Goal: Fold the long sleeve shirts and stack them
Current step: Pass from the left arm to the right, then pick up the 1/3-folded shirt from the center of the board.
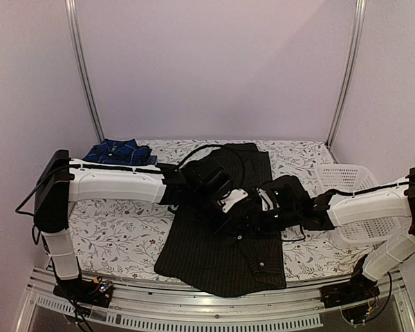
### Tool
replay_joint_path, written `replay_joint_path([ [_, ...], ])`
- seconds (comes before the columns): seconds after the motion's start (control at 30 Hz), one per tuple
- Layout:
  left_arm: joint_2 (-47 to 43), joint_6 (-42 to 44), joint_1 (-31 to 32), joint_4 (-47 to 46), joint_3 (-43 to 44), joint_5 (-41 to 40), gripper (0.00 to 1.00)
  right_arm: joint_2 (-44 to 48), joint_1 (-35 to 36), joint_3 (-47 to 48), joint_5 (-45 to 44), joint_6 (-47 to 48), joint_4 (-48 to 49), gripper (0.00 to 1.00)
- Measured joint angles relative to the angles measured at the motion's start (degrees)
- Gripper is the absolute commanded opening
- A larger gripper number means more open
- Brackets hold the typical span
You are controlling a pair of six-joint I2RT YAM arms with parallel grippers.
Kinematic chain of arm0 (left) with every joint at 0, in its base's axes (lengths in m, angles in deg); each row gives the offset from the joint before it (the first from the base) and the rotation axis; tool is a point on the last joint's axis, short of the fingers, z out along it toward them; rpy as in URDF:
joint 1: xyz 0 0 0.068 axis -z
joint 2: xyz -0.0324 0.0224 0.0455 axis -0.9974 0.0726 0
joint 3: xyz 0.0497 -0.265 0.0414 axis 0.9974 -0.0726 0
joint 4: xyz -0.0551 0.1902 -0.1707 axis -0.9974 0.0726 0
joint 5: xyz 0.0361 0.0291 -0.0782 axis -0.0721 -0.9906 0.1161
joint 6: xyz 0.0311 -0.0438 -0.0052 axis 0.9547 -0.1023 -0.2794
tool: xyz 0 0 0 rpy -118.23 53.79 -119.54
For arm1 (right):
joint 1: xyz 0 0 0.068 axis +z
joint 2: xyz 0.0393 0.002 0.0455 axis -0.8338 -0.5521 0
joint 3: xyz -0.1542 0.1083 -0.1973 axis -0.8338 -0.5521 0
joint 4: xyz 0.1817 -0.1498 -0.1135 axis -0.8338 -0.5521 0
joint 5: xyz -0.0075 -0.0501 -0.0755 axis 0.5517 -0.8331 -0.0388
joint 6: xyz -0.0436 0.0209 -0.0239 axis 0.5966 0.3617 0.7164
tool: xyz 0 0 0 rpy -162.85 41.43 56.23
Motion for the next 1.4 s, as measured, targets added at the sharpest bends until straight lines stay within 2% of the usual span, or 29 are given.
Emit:
replay_joint_path([
  [0.07,0.0,0.0,0.0,-0.2,0.0,-0.6,0.0,-0.8,0.3,0.7,-0.2,-0.5,0.1,0.12],
  [0.13,0.0,-0.1,0.0,-0.6,0.0,-1.6,0.04,-1.0,0.4,1.0,-0.5,-0.7,-0.1,0.0],
  [0.23,0.0,-0.9,0.1,-1.5,-0.1,-3.6,0.14,-1.0,0.5,2.1,-2.2,-1.3,-1.5,0.0],
  [0.3,-0.5,-2.0,0.0,-2.3,-0.8,-5.4,0.16,-1.0,0.5,3.7,-3.9,-0.9,-3.6,0.0],
  [0.47,-4.6,-5.5,-0.5,-3.0,-4.6,-9.0,0.29,-1.0,-0.5,11.2,-9.6,2.3,-9.6,0.0],
  [0.57,-8.7,-8.0,-1.0,-3.0,-6.7,-10.3,0.32,-1.0,-2.9,16.0,-12.3,5.2,-11.9,0.0],
  [0.8,-19.9,-16.7,-4.1,-1.5,-11.8,-15.5,0.36,-1.0,-9.4,25.0,-17.7,11.9,-18.6,0.0],
  [1.07,-32.5,-29.7,-10.8,3.3,-30.3,-18.6,0.4,-0.5,-15.0,36.5,-24.2,19.7,-24.5,0.0],
  [1.23,-36.8,-36.0,-11.3,4.9,-39.8,-17.4,0.42,2.0,-17.8,37.2,-27.8,23.0,-27.7,0.0],
  [1.4,-37.2,-39.8,-11.3,5.0,-43.3,-16.4,0.42,4.3,-19.2,37.2,-29.9,24.7,-30.2,0.0],
])
